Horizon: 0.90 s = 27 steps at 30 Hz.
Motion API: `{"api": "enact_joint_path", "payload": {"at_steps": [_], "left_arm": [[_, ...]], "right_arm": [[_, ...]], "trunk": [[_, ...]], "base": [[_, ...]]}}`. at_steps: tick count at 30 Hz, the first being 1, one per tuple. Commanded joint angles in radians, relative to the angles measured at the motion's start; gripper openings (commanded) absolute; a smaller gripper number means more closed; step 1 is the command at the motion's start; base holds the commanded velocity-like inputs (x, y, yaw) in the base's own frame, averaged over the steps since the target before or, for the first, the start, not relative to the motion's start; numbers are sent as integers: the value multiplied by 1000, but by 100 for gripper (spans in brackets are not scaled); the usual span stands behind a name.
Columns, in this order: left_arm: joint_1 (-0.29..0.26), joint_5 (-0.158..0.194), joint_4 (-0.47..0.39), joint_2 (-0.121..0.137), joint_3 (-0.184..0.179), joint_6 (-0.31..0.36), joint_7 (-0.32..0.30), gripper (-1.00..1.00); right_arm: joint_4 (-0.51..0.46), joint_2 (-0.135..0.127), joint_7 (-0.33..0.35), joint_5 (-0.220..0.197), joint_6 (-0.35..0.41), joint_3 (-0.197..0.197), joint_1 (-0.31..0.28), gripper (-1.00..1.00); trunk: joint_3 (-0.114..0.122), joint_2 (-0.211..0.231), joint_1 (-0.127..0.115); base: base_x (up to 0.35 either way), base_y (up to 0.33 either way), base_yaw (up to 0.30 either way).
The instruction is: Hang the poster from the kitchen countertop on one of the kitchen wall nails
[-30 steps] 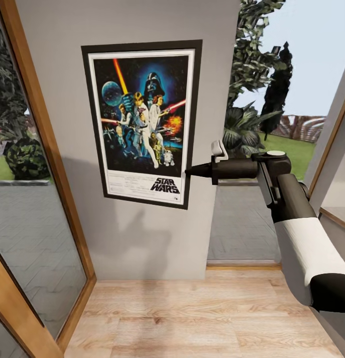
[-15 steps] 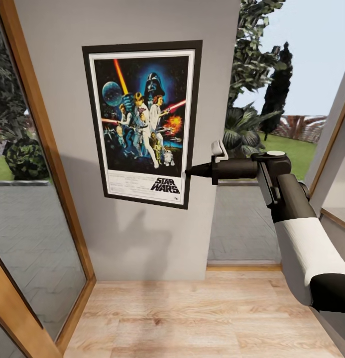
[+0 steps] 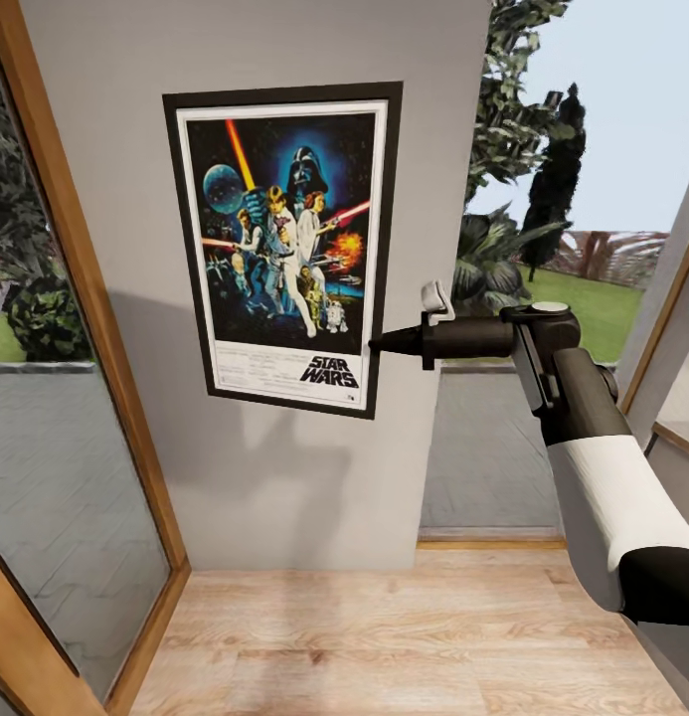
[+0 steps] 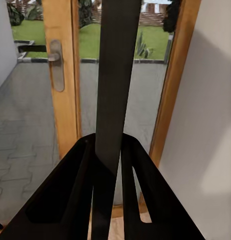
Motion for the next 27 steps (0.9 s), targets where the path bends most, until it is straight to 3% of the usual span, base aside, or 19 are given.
{"api": "enact_joint_path", "payload": {"at_steps": [1,17,27], "left_arm": [[0,0,-1,0,4,-1,-6,100],[0,0,-1,0,4,-1,-6,100],[0,0,-1,0,4,0,-6,100]], "right_arm": [[0,0,4,-1,14,1,-1,-100],[-1,1,4,-1,14,3,-1,-100],[-1,0,4,-1,14,1,-1,-100]], "trunk": [[-1,-1,1],[-1,-1,1],[-1,-1,1]], "base": [[139,3,0],[98,1,0],[242,42,0]]}}
